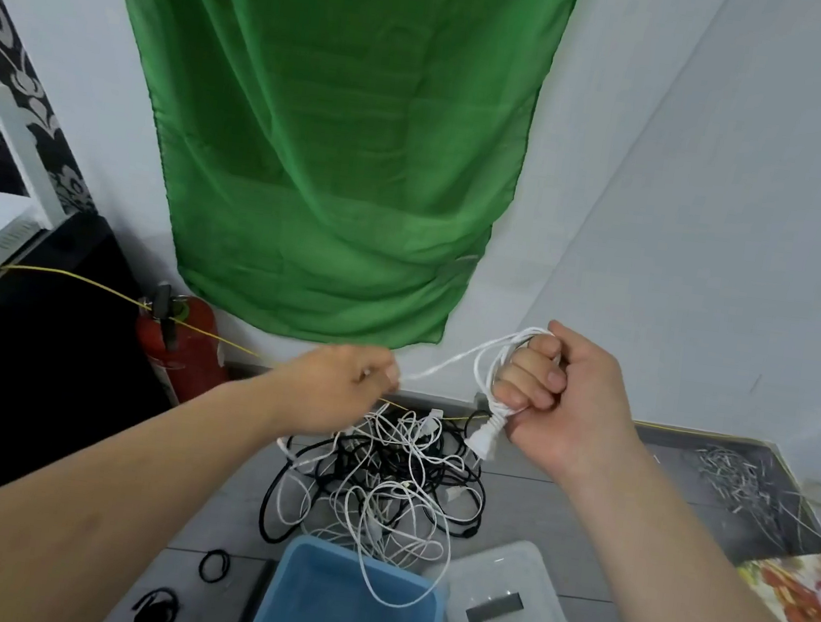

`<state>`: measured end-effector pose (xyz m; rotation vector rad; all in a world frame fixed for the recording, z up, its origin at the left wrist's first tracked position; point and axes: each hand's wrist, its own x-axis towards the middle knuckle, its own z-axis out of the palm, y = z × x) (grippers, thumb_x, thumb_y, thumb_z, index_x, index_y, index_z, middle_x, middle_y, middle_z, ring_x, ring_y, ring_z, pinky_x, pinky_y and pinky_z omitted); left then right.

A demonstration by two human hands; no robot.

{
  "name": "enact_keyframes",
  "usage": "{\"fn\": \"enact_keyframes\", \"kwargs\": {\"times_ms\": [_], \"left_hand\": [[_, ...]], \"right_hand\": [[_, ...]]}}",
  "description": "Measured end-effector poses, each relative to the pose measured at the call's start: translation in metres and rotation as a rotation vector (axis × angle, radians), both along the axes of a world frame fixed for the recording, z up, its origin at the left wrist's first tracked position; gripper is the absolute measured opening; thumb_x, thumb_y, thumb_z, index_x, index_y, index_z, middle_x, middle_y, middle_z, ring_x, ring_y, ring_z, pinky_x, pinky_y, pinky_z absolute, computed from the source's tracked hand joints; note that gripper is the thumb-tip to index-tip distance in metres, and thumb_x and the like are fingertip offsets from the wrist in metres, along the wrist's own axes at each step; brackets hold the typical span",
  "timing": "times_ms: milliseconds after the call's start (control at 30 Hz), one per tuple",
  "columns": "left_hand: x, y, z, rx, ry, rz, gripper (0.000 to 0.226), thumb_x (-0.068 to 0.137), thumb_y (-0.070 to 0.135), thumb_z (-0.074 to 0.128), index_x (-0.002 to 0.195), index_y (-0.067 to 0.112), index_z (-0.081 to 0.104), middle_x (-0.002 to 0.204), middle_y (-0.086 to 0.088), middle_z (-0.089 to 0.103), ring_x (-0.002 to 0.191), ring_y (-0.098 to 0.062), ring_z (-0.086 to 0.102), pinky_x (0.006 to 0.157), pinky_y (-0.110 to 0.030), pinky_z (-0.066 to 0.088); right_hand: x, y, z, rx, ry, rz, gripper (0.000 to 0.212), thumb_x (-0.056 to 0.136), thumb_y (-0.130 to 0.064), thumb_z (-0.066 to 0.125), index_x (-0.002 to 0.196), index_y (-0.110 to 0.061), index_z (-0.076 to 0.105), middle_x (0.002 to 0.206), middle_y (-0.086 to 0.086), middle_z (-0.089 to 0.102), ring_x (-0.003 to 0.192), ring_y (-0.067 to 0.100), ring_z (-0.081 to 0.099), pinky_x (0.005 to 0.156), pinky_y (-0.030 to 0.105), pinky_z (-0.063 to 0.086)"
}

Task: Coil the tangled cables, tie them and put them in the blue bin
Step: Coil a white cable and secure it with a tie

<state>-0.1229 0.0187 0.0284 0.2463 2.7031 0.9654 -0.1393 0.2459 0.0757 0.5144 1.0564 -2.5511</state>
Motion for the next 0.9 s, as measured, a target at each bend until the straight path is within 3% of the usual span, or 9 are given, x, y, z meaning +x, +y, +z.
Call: {"fn": "enact_keyframes", "kwargs": {"times_ms": [133,233,300,367,500,633,767,833,900], "left_hand": [[0.019,0.021,-0.015,-0.042,-0.056,-0.225,0.024,0.106,0.045,0.044,0.124,0.045,0.060,0.089,0.011,0.066,0.080,-0.010,0.062,0.080,-0.028,0.054],[0.033,0.042,-0.016,0.048,-0.219,-0.319,0.031,0.102,0.031,0.055,0.131,0.043,0.056,0.089,0.011,0.068,0.074,-0.015,0.070,0.070,-0.019,0.054],[0.038,0.052,-0.011,0.124,-0.246,-0.332,0.022,0.100,0.026,0.059,0.120,0.033,0.062,0.069,0.015,0.063,0.063,-0.017,0.072,0.057,-0.019,0.053],[0.038,0.057,-0.006,0.189,-0.218,-0.319,0.008,0.098,0.027,0.063,0.104,0.026,0.068,0.060,0.016,0.060,0.060,-0.016,0.070,0.056,-0.022,0.051],[0.032,0.048,-0.001,0.263,-0.183,-0.282,0.011,0.093,0.026,0.071,0.085,0.018,0.071,0.069,-0.001,0.070,0.065,-0.020,0.070,0.062,-0.032,0.054],[0.022,0.031,0.007,0.395,0.036,-0.145,0.006,0.096,0.021,0.071,0.092,0.021,0.076,0.080,-0.004,0.070,0.064,-0.006,0.055,0.063,-0.027,0.047],[0.016,0.021,0.018,0.459,0.211,0.042,0.012,0.094,0.020,0.073,0.104,0.024,0.077,0.069,0.015,0.065,0.051,0.000,0.045,0.053,-0.016,0.040],[0.014,0.015,0.023,0.476,0.178,0.095,0.017,0.090,0.022,0.078,0.107,0.025,0.077,0.055,0.017,0.057,0.041,-0.002,0.038,0.047,-0.017,0.035],[0.013,0.007,0.026,0.503,0.096,0.081,0.018,0.088,0.018,0.079,0.106,0.021,0.077,0.051,0.020,0.057,0.037,-0.001,0.037,0.045,-0.013,0.033]], "right_hand": [[0.002,-0.001,-0.001,-0.079,0.023,-0.086,0.038,0.107,-0.030,0.036,0.076,-0.015,0.052,0.058,-0.003,0.039,0.048,0.014,0.033,0.060,0.029,0.036],[0.001,-0.005,-0.004,0.029,0.050,-0.105,0.030,0.108,-0.022,0.035,0.090,-0.010,0.055,0.066,0.004,0.049,0.057,0.019,0.043,0.070,0.035,0.043],[0.000,-0.008,-0.010,0.266,0.100,-0.092,0.031,0.110,-0.022,0.037,0.092,-0.008,0.057,0.067,0.006,0.053,0.057,0.021,0.049,0.070,0.037,0.047],[0.001,-0.008,-0.015,0.590,0.213,-0.059,0.029,0.109,-0.021,0.042,0.093,-0.006,0.061,0.069,0.009,0.061,0.058,0.023,0.056,0.069,0.038,0.050],[0.005,0.003,-0.018,1.134,0.484,0.033,0.022,0.104,-0.020,0.052,0.091,-0.009,0.066,0.076,0.001,0.073,0.066,0.017,0.066,0.067,0.029,0.054],[0.006,0.009,-0.027,1.475,0.582,0.335,0.028,0.102,-0.026,0.054,0.082,-0.010,0.066,0.073,0.002,0.073,0.072,0.023,0.069,0.077,0.042,0.056],[0.016,-0.002,-0.024,1.186,0.475,0.611,0.053,0.106,-0.045,0.045,0.076,-0.007,0.066,0.054,0.006,0.060,0.049,0.022,0.054,0.060,0.036,0.047],[0.020,-0.005,-0.020,1.013,0.443,0.700,0.056,0.098,-0.058,0.051,0.067,-0.012,0.064,0.050,0.007,0.047,0.047,0.020,0.041,0.054,0.033,0.038],[0.021,-0.008,-0.017,0.910,0.415,0.747,0.052,0.093,-0.055,0.058,0.056,-0.019,0.054,0.049,0.005,0.032,0.045,0.017,0.028,0.050,0.029,0.030]]}}
